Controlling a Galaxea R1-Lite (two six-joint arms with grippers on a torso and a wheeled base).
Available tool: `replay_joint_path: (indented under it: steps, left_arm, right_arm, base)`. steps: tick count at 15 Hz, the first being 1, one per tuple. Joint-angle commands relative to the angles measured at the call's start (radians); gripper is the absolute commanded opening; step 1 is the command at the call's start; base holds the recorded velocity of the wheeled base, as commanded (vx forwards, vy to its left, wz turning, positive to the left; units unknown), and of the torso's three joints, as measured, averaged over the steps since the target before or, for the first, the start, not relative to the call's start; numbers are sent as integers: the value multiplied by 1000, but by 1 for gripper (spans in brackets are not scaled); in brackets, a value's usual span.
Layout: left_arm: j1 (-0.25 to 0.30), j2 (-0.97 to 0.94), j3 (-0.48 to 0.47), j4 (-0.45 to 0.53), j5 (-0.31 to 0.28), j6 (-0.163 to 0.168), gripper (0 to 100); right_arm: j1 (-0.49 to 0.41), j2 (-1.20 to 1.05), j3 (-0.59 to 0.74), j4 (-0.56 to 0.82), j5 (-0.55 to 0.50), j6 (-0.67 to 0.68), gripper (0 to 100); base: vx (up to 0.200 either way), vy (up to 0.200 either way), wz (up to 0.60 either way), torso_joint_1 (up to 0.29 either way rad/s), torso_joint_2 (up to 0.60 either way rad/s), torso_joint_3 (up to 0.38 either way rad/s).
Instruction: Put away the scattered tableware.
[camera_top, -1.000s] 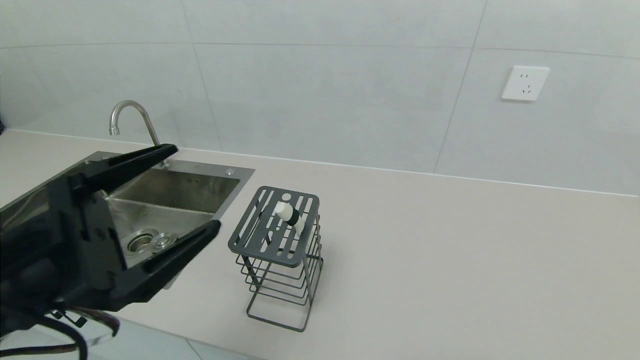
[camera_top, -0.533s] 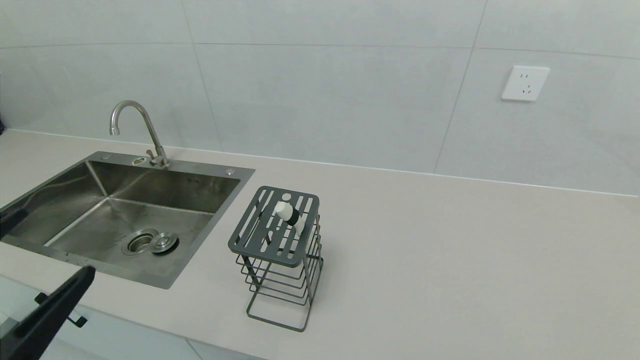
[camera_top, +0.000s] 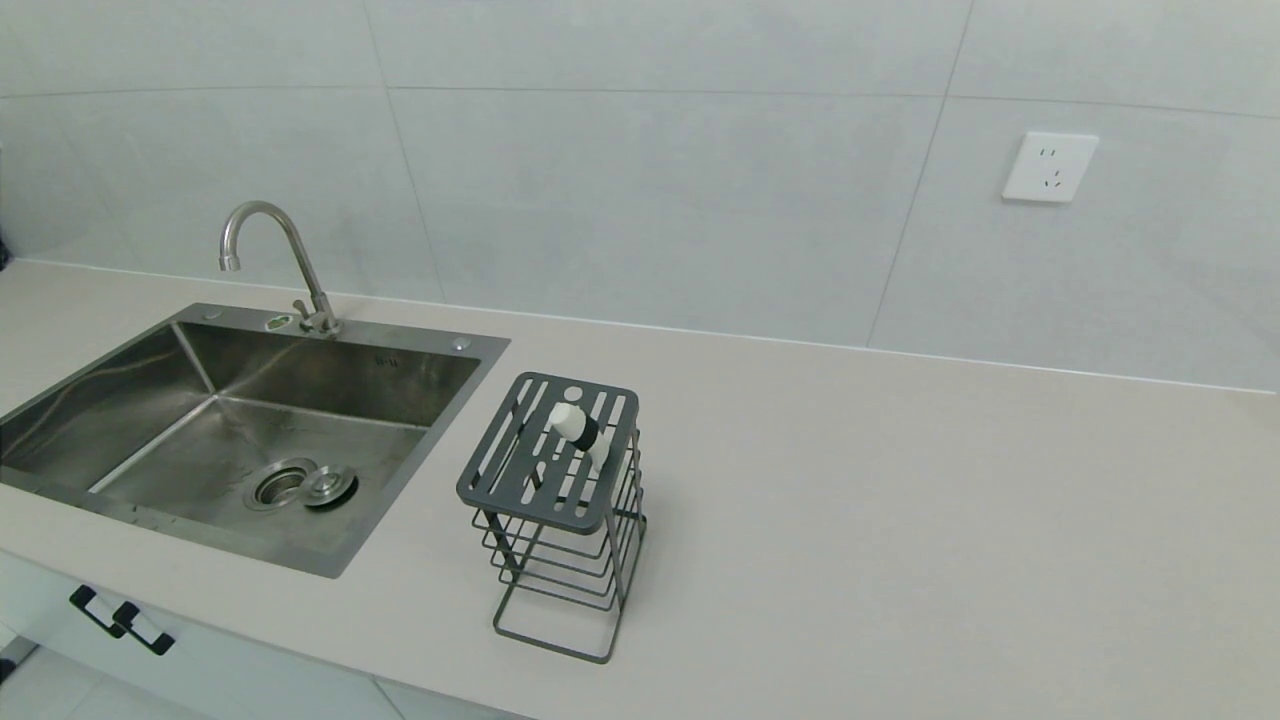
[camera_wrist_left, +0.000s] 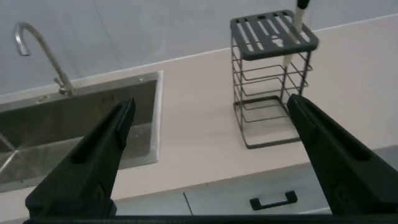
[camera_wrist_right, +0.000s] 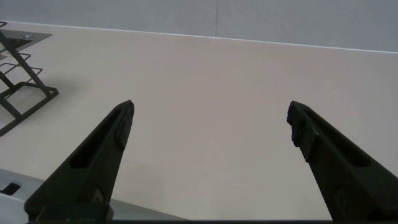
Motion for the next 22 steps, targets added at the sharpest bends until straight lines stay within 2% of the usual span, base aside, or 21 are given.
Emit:
replay_joint_path:
  steps: [1, 3, 5, 6, 8, 9, 11, 12, 14, 16, 17, 18, 19, 21, 22]
  left_arm:
    - [-30, -82, 4, 49, -3, 1, 100]
    - [-44, -158, 5, 227, -2, 9, 100]
    - [-44, -158, 4, 230, 1, -42, 100]
    - [-44, -158, 4, 231, 40, -63, 100]
    - [-44, -158, 4, 247, 231, -69, 100]
    - [-44, -158, 4, 247, 251, -75, 100]
    - [-44, -158, 4, 247, 256, -115, 100]
    - [-44, -158, 5, 244, 254, -124, 100]
    - [-44, -158, 5, 241, 251, -74, 100]
    - [-44, -158, 5, 241, 250, -75, 100]
    - [-46, -158, 5, 242, 215, -77, 100]
    - [-44, -158, 4, 247, 208, -94, 100]
    - [-44, -158, 4, 248, 216, -135, 100]
    - [-44, -158, 5, 244, 228, -124, 100]
    - [-44, -158, 5, 237, 238, -83, 100]
  right_arm:
    - [0, 2, 1, 0, 0, 0, 100]
    - [0, 2, -1, -2, 0, 0, 100]
    - [0, 2, 1, 0, 0, 0, 100]
    - [0, 2, -1, 0, 0, 0, 100]
    - [0, 2, -1, 0, 0, 0, 100]
    - [0, 2, -1, 0, 0, 0, 100]
    - [0, 2, -1, 0, 0, 0, 100]
    - [0, 2, 1, -2, 0, 0, 100]
    - [0, 2, -1, 0, 0, 0, 100]
    - [0, 2, 1, 0, 0, 0, 100]
    - [0, 2, 1, 0, 0, -2, 100]
    - [0, 2, 1, 0, 0, -2, 100]
    - [0, 2, 1, -2, 0, 0, 100]
    - [0, 2, 1, 0, 0, 0, 100]
    - [0, 2, 1, 0, 0, 0, 100]
  base:
    - [0, 0, 0, 0, 0, 0]
    - [0, 0, 0, 0, 0, 0]
    - [0, 0, 0, 0, 0, 0]
    - [0, 0, 0, 0, 0, 0]
    - [0, 0, 0, 0, 0, 0]
    - [0, 0, 0, 0, 0, 0]
    - [0, 0, 0, 0, 0, 0]
    - [0, 0, 0, 0, 0, 0]
    - [0, 0, 0, 0, 0, 0]
    - [0, 0, 0, 0, 0, 0]
    - [0, 0, 0, 0, 0, 0]
    - [0, 0, 0, 0, 0, 0]
    - [0, 0, 0, 0, 0, 0]
    - [0, 0, 0, 0, 0, 0]
    - [0, 0, 0, 0, 0, 0]
